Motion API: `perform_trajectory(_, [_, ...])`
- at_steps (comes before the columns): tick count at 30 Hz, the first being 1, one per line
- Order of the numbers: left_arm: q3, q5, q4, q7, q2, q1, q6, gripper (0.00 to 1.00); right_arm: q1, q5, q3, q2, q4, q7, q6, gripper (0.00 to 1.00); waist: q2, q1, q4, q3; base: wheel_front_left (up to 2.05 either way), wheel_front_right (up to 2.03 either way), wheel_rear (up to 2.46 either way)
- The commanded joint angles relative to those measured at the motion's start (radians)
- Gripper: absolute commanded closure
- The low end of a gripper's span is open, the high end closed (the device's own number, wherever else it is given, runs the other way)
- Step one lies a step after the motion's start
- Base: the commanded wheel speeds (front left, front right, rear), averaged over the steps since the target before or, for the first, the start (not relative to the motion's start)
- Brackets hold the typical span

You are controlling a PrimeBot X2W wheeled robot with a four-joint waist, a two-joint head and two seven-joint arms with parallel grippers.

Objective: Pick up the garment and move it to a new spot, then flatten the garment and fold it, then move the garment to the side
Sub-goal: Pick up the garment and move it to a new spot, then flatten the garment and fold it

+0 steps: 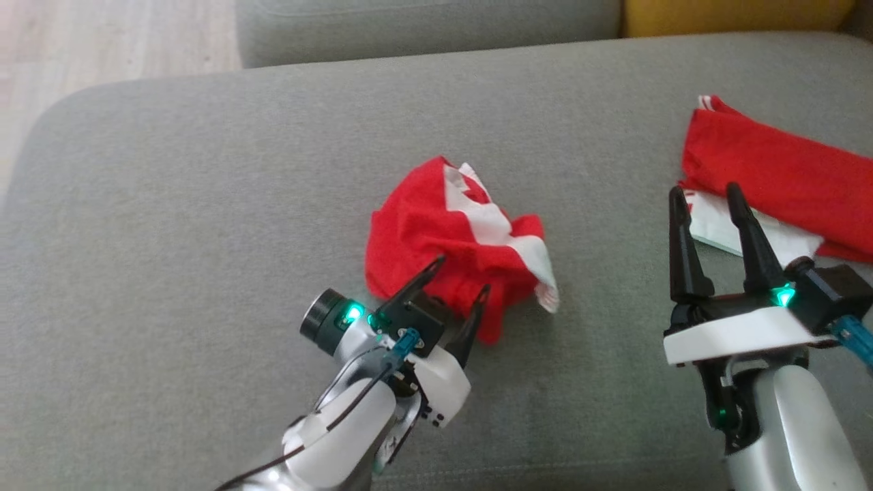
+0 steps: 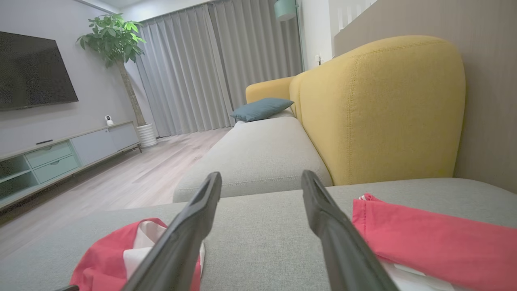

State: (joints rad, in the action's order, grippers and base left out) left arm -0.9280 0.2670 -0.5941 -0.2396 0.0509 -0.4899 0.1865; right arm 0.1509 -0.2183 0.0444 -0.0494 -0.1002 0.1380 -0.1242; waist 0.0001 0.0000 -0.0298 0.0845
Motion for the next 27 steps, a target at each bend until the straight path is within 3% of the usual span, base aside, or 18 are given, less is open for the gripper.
perform_trajectory(1, [0.035,0.006,0.048,-0.011,0.014,-0.021,0.012,0.00,0.012,0.000,0.015,-0.001,0.027,0.009,-0.007,0.00,-0.0001,0.0000,0.019,-0.015,0.00,0.00,0.00])
perform_trajectory(7, [0.109,0.037,0.175,-0.018,0.068,-0.003,0.049,0.00,-0.007,0.001,0.007,-0.001,0.003,0.014,-0.007,0.00,-0.0001,0.0000,0.070,-0.042,0.00,0.00,0.00])
perform_trajectory(14, [0.288,0.074,0.361,-0.022,0.159,0.083,0.120,0.00,-0.041,-0.004,0.024,-0.001,-0.012,0.014,-0.007,0.00,-0.0001,0.0000,0.132,-0.062,0.00,0.00,0.00])
perform_trajectory(20, [0.422,0.041,0.504,-0.022,0.203,0.220,0.110,0.00,-0.082,0.006,0.039,-0.001,-0.033,0.013,-0.007,0.00,-0.0001,0.0000,0.161,-0.077,0.00,0.00,0.00])
perform_trajectory(27, [0.533,0.002,0.538,-0.022,0.171,0.341,0.065,0.00,-0.104,0.001,0.056,-0.001,-0.047,0.022,-0.007,0.00,-0.0001,0.0000,0.157,-0.085,0.00,0.00,0.00])
